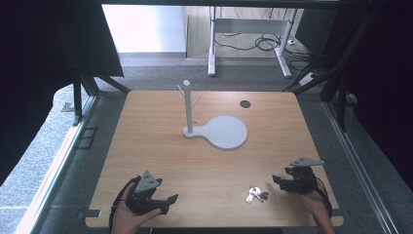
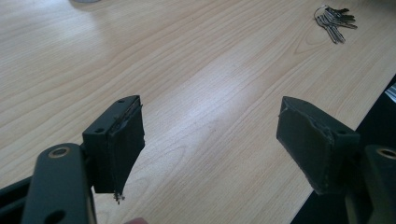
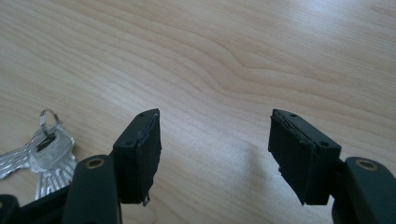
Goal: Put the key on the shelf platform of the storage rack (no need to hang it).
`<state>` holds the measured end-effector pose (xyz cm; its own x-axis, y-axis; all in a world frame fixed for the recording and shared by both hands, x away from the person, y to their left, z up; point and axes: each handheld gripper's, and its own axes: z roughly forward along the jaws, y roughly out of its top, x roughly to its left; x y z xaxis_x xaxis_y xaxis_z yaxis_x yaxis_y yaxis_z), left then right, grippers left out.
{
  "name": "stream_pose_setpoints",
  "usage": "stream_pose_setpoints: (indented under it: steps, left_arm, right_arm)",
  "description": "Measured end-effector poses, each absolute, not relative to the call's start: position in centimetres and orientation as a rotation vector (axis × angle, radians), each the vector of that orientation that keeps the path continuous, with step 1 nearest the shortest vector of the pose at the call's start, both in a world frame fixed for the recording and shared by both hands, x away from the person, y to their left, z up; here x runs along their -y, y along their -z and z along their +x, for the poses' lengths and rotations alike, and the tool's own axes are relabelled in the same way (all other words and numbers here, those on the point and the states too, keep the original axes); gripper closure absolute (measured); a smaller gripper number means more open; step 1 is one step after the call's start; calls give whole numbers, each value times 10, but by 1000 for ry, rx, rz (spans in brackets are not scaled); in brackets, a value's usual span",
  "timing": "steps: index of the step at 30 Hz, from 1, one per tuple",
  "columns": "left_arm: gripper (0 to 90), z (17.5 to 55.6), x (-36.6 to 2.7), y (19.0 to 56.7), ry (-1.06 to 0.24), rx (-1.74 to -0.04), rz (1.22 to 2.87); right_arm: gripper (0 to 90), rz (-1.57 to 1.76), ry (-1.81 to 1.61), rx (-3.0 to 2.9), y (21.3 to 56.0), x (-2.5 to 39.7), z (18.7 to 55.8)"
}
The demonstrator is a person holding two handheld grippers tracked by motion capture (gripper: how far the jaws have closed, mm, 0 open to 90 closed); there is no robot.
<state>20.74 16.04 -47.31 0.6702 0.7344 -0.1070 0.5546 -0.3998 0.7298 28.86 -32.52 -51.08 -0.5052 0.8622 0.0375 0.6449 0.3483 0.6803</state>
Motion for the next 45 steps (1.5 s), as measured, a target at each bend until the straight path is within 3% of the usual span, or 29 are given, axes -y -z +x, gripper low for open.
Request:
stream_pose_setpoints:
  steps: [18, 45]
  left_arm:
    - [236, 206, -162, 470, -305, -991, 2102]
    - [236, 207, -161, 471, -299, -985, 2108]
  right_arm:
    - [435, 1240, -854, -2474, 463, 314, 295]
    - [527, 1071, -713, -2673, 450, 266, 299]
